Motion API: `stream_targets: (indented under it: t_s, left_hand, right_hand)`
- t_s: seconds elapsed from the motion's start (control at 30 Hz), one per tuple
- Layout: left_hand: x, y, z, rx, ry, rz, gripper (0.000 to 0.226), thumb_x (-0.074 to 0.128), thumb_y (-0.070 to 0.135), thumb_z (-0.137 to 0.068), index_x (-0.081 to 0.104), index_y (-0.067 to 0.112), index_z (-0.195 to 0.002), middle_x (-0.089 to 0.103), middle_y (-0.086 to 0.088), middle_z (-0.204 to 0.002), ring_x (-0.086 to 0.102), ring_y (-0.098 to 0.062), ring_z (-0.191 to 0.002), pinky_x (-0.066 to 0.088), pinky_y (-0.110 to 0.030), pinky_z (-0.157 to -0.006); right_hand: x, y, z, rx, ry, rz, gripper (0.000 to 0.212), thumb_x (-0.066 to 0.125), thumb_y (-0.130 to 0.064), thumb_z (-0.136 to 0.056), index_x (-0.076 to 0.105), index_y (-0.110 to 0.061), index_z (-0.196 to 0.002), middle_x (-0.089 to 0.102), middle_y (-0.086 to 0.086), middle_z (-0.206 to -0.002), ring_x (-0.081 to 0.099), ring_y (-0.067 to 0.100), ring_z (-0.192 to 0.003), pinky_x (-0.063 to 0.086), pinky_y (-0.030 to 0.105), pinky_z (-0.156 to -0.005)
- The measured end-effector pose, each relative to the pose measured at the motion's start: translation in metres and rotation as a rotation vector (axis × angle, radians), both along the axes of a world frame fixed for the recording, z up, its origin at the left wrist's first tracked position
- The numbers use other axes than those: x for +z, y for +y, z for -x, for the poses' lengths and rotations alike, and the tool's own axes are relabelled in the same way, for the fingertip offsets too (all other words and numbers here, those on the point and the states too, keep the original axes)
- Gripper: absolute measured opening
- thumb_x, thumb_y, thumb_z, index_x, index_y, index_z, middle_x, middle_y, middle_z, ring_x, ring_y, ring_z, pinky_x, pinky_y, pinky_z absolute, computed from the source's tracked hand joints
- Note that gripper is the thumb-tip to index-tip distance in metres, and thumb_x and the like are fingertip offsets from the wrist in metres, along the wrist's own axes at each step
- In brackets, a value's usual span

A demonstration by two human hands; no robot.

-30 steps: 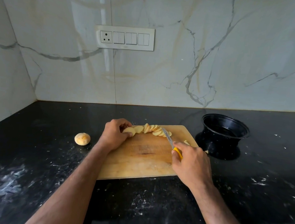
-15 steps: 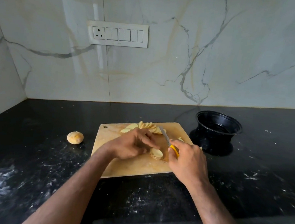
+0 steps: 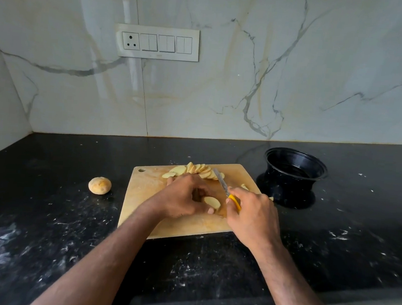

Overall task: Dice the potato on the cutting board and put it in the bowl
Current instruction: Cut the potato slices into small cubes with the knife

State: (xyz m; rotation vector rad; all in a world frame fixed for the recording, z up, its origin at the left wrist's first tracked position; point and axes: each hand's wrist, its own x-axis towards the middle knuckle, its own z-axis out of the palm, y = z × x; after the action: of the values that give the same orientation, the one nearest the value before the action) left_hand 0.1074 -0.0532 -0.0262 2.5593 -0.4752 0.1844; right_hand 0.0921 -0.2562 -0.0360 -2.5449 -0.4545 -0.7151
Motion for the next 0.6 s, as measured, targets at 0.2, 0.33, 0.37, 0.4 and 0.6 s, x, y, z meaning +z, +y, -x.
stream_targets:
  t_s: [0.2, 0.33, 0.37, 0.4, 0.6]
  left_hand:
    - [-0.0042, 0.0028, -0.003, 0.233, -0.116, -0.051, 0.039, 0.078, 0.065, -0.073, 0.063, 0.029, -0.075, 0.06, 0.014, -0.078, 0.051, -0.003, -0.08, 0.041, -0.048, -0.094]
    - [0.0, 0.0075, 0.0001, 0.055, 0.032, 0.024, 0.03, 0.072, 0.03, -0.088, 0.073, 0.04, -0.116, 0.059, 0.01, -0.113, 0.049, -0.018, -0.113, 0.039, -0.059, -0.104]
    - [-0.0007, 0.0071, 0.0006, 0.063, 0.052, 0.019, 0.04, 0.067, 0.022, -0.09, 0.068, 0.043, -0.124, 0.055, 0.01, -0.121, 0.044, -0.02, -0.121, 0.033, -0.06, -0.108]
    - [-0.0012, 0.0055, 0.0013, 0.097, 0.048, 0.027, 0.047, 0.065, 0.018, -0.09, 0.065, 0.043, -0.13, 0.053, 0.011, -0.125, 0.041, -0.021, -0.127, 0.028, -0.06, -0.111]
    - [-0.0031, 0.0003, 0.0006, 0.226, -0.094, 0.006, 0.042, 0.074, 0.069, -0.073, 0.072, 0.039, -0.101, 0.062, 0.02, -0.094, 0.051, -0.01, -0.101, 0.031, -0.049, -0.094]
  right_hand:
    - [0.0001, 0.0002, -0.0001, 0.005, 0.019, -0.014, 0.033, 0.066, -0.037, -0.092, 0.07, -0.028, -0.123, 0.077, -0.007, -0.095, 0.073, 0.015, -0.081, 0.062, 0.035, -0.071]
    - [0.0002, 0.0005, 0.0013, 0.019, 0.029, -0.036, 0.033, 0.067, -0.036, -0.091, 0.071, -0.028, -0.123, 0.078, -0.006, -0.094, 0.074, 0.015, -0.082, 0.063, 0.034, -0.07]
    - [0.0003, 0.0004, 0.0017, 0.023, 0.033, -0.037, 0.033, 0.067, -0.035, -0.091, 0.07, -0.028, -0.123, 0.078, -0.005, -0.095, 0.074, 0.015, -0.084, 0.063, 0.035, -0.07]
    - [0.0004, 0.0004, 0.0021, 0.026, 0.036, -0.039, 0.033, 0.067, -0.035, -0.091, 0.07, -0.028, -0.123, 0.078, -0.005, -0.096, 0.074, 0.015, -0.085, 0.063, 0.035, -0.07]
    - [0.002, 0.0037, 0.008, 0.014, 0.038, -0.092, 0.03, 0.072, -0.03, -0.088, 0.074, -0.026, -0.117, 0.078, -0.003, -0.091, 0.073, 0.016, -0.081, 0.062, 0.031, -0.07]
